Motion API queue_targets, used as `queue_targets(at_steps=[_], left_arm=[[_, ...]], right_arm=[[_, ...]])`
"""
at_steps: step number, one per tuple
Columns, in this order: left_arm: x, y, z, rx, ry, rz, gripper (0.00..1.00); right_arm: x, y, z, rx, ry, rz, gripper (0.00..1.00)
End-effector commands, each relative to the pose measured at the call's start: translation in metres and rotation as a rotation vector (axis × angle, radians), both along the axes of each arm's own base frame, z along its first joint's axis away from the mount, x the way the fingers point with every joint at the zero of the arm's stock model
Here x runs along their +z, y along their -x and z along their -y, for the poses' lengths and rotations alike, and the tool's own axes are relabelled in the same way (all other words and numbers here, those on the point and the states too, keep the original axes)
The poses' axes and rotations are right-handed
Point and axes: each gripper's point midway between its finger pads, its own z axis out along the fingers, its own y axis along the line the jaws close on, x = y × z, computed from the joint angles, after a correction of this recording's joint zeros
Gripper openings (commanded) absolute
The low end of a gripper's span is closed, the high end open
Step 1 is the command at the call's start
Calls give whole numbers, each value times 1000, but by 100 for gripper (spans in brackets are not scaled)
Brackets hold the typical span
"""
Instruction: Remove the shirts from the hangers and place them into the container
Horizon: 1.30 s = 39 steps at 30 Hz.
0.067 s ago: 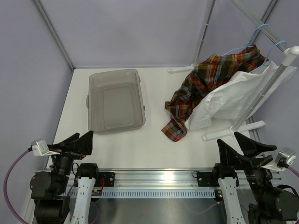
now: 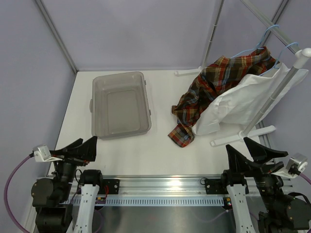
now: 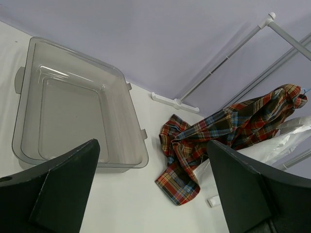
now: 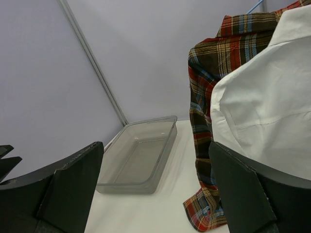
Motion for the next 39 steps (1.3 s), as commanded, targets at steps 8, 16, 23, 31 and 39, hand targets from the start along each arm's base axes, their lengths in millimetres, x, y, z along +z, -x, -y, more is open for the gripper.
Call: queue_targets(at_steps=[8,16,23,31,39], left_arm=[[-9,16,2,-9,15,33,99],[-29,12,-5,30,19,-31,99],[-47,4,-8,50,23,-120,99],[-86,-29,6,-30,7,-422,99],[-110,-40,14,-96,-25,-576,99]], right_arm=[[-12,2,1,-2,-28,-31,99],[-50,-40,1,-10,-100,-267,99],[-82,-71,-3,-6,-94,-456,99],[-95,-92,6,-70,-77,-579,99],[-99,-99,7,-83,-90,-647,99]])
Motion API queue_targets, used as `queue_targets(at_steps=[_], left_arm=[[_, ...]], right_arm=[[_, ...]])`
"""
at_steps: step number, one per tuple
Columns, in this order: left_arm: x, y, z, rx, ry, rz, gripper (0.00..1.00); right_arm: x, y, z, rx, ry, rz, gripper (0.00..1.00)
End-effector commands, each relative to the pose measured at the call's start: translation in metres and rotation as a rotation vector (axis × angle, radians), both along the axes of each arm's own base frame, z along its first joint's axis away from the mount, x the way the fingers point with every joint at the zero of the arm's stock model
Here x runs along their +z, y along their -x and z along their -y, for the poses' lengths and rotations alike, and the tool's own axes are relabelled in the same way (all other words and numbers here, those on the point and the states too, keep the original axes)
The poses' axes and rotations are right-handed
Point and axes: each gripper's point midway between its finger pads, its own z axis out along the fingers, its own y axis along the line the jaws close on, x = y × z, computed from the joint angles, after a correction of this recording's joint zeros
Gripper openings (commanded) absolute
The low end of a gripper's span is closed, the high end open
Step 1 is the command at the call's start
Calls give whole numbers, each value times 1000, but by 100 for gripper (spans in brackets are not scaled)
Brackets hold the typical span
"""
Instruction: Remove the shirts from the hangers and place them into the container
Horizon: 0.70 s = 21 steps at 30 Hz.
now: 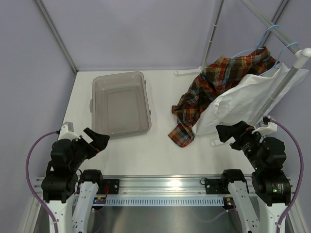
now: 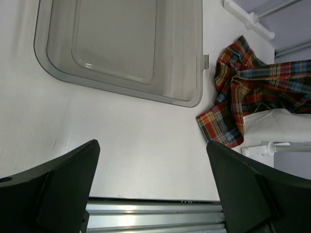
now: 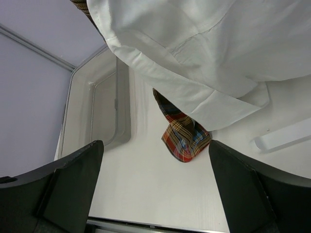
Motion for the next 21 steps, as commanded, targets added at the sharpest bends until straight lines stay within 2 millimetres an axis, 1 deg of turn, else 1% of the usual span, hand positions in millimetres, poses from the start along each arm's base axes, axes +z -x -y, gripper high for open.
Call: queue_targets(at_steps=[1,2,4,5,6,7,8,10,11,12,13,14,15,16,17,18,19,20,21], left_arm=[[5,1,7,-57,-10,2,99],[6,1,8,-66,-13,1,99],[8,-4,4,-48,-25,-31,99],[7,-6,0,-25,-34,-55,99],[5,-5,-2,-22,-46,-80,99],[10,-6,-5,-13,-63,-77,99],[9,-9,-11,8,-84,-98,99],[12,-11,-11,13,-83,-96,99],[9,-10,-2,-42,-66,-101,99],[12,-15,6,-89,-46,-75,99],[12,-18,14,-133,-26,-61,99],[4,-16,35,-253,30,-68,99],[10,-24,44,-306,56,-29,99],[8,-27,48,-330,77,-31,99],[11,-31,55,-363,104,-16,99],[11,-36,57,-372,117,-24,99],[17,-40,59,-386,124,2,99],[22,-45,59,-377,124,24,99],[32,-50,56,-358,110,38,99]], right_arm=[[8,1,-8,50,-1,-8,100],[4,-1,-10,64,1,-37,99],[2,4,-20,154,42,-50,99],[2,5,-22,170,49,-54,99],[6,6,-22,179,60,-41,100],[8,6,-22,176,59,-31,100],[12,7,-22,180,68,-13,100],[23,11,-27,226,85,38,99],[26,12,-30,239,78,43,100],[29,13,-36,272,57,47,100],[30,13,-37,273,41,38,99],[28,9,-39,272,13,9,100],[29,9,-43,296,2,9,99],[28,8,-45,306,-10,2,100],[27,6,-44,288,-23,-13,99],[26,4,-41,270,-17,-18,99],[26,3,-37,246,-12,-22,99],[25,-1,-28,193,14,-25,99],[28,1,-25,182,35,-18,100]])
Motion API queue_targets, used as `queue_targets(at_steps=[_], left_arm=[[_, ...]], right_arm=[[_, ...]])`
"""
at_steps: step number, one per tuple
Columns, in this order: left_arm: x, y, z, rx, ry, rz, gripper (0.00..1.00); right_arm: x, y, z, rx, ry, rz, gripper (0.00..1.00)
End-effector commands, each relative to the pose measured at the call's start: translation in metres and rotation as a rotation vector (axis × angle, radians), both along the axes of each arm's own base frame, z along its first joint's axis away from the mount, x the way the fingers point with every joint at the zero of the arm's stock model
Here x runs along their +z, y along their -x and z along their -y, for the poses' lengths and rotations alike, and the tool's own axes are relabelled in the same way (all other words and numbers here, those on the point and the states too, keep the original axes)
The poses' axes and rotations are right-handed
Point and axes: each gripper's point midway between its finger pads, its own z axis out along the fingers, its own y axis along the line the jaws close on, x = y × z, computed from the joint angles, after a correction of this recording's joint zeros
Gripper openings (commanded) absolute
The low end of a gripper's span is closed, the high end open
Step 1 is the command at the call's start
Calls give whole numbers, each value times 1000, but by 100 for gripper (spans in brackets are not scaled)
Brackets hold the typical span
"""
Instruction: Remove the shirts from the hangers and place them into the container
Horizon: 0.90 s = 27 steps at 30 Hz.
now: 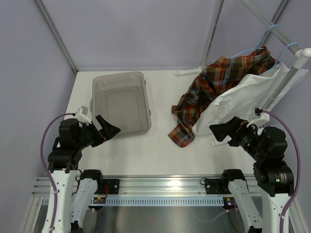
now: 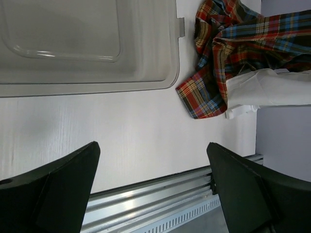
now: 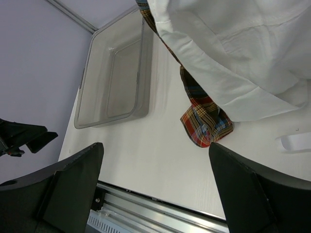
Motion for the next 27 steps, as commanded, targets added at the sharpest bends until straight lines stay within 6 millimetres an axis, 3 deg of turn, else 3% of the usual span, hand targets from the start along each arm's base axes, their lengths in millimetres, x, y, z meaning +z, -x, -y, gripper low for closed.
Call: queue_targets(at_steps=[1,3,6,7,10,13,18,21,24,27], left_arm=[[46,-22,10,-59,33,169,99],[48,-27,4,-33,10,145,99],[43,-39,13,-80,50,105,99],[28,-41,18,-98,72,65,99],[32,-43,42,-233,197,123,99],[30,-44,40,-229,178,200,99],[47,-35,36,-212,152,274,99],[55,-34,46,-257,221,319,99],[79,-30,59,-371,287,408,99],[84,-43,59,-353,136,423,99]], right_arm=[[17,0,8,-36,37,42,100],[25,2,14,-54,76,85,99],[30,3,20,-83,94,127,100],[30,4,20,-86,97,133,99],[28,4,22,-88,114,139,100],[24,6,22,-86,113,131,99],[20,11,21,-90,91,111,100],[26,15,26,-120,104,129,100],[35,22,37,-179,117,152,99],[41,28,49,-259,113,184,100]])
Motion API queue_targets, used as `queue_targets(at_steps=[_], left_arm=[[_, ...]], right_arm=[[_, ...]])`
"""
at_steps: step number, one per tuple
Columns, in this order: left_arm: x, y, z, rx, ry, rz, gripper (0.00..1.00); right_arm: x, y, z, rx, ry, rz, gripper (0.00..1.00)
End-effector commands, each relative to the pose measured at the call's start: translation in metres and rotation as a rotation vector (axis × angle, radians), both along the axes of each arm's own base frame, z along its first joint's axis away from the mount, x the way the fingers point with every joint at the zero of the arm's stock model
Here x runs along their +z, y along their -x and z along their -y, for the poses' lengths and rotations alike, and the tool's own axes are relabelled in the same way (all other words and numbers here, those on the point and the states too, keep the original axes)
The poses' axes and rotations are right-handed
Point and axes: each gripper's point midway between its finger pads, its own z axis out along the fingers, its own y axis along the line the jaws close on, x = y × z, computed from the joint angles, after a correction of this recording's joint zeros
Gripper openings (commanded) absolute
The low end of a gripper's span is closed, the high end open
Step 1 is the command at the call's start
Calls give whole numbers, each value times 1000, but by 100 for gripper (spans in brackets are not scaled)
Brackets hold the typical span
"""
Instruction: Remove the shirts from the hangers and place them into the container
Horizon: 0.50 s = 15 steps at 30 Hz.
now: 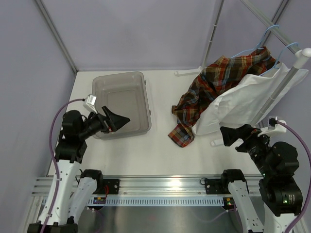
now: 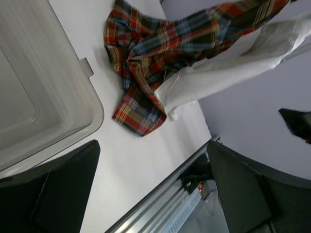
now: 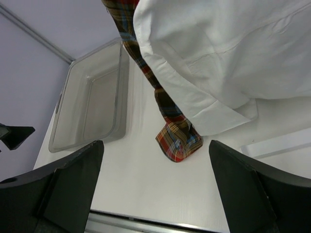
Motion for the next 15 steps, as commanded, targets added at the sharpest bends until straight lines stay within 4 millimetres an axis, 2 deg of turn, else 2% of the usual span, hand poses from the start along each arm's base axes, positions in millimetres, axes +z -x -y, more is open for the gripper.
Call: queue_targets(at_steps=[1,3,4,6,7,9,10,12,13,15], left_arm=[[48,-17,15,-29,-119,159,99],[51,-31,24,-49,-203,163,99],[61,-45,41,-91,-230,183,99],[71,-58,60,-126,-245,214,99],[82,-69,78,-161,-246,250,99],[97,-79,94,-185,-241,304,98],[113,-87,108,-207,-234,364,97],[126,-92,123,-241,-220,429,97],[144,-95,129,-253,-199,509,96],[149,-99,145,-287,-170,576,94]], right_arm=[[18,12,18,-108,3,77,99],[25,15,26,-157,-15,109,99],[28,16,30,-186,-24,122,99],[36,20,33,-201,-28,143,100],[39,21,33,-201,-28,147,99],[43,24,33,-201,-27,152,100],[44,25,37,-225,-25,153,99],[45,27,38,-226,-27,156,100],[45,30,36,-217,-29,157,99],[47,33,35,-212,-30,170,99]])
